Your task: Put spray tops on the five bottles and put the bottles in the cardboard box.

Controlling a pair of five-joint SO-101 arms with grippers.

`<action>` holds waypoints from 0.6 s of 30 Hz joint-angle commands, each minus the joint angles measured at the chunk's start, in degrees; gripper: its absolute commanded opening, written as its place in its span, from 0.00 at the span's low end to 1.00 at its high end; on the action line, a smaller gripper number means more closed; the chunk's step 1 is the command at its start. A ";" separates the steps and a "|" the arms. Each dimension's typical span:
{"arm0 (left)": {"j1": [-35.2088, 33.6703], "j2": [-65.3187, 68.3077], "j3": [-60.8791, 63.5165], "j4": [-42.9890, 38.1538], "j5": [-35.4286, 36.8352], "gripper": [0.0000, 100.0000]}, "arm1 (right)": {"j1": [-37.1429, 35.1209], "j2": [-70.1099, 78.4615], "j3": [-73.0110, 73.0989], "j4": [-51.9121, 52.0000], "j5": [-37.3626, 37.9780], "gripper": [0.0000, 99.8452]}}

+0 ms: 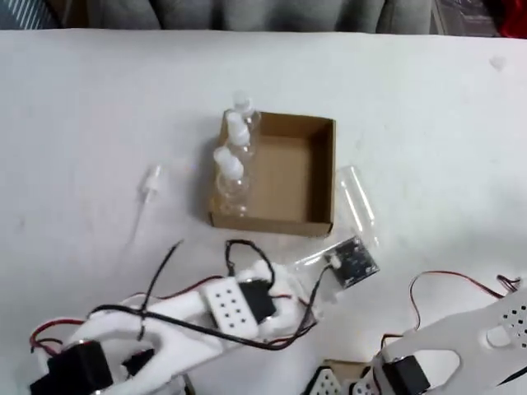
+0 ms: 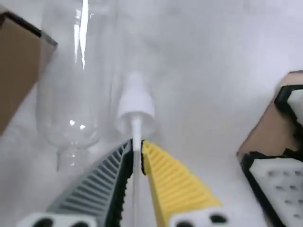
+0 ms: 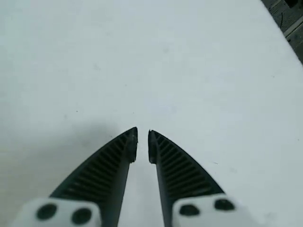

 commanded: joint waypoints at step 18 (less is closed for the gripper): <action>-4.79 -23.52 5.19 23.21 -10.55 0.07 | -0.66 -1.10 -3.16 1.36 0.18 0.02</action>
